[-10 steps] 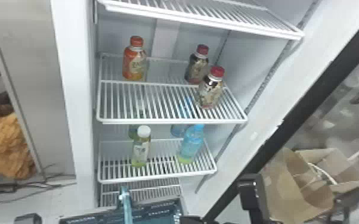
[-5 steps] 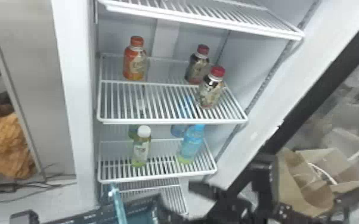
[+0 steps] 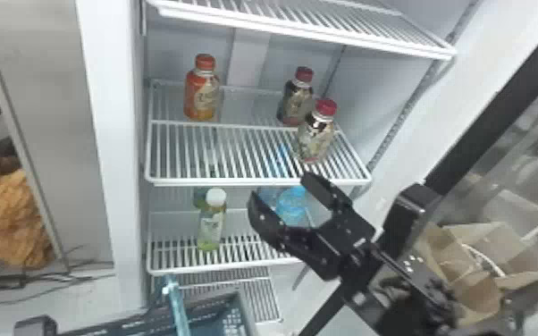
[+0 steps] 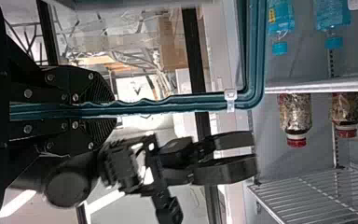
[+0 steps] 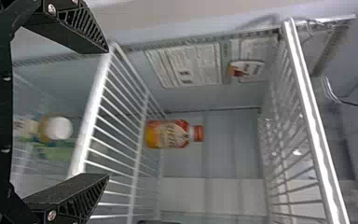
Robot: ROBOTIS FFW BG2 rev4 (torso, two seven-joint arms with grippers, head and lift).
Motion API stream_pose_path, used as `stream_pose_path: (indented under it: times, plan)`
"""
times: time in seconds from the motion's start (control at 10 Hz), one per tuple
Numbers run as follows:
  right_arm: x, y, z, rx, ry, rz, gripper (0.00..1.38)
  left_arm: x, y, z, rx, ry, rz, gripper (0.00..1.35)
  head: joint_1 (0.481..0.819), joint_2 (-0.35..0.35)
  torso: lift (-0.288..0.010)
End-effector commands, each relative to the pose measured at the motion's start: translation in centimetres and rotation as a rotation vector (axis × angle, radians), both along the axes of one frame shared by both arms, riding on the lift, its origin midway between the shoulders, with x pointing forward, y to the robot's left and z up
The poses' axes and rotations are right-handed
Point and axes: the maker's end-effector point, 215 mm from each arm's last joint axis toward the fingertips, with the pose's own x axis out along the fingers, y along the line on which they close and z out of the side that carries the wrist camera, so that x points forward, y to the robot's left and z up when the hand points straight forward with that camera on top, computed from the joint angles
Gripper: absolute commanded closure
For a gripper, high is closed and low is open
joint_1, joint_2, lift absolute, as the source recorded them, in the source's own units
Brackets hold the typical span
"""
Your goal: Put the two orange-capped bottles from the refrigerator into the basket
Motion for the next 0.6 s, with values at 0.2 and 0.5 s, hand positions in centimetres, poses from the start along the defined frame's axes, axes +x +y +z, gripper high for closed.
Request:
stream_pose_path:
  times: [0.2, 0.5]
  plan:
    - [5.9, 1.6, 1.3, 0.041, -0.161, -0.005, 0.1, 0.0, -0.1, 0.1, -0.001, -0.001, -0.003, 1.21, 0.695, -0.333, -0.04]
    - [9.8, 2.6, 2.3, 0.044, -0.224, -0.029, 0.1, -0.1, -0.3, 0.2, -0.003, -0.004, -0.008, 1.21, 0.695, -0.295, -0.04]
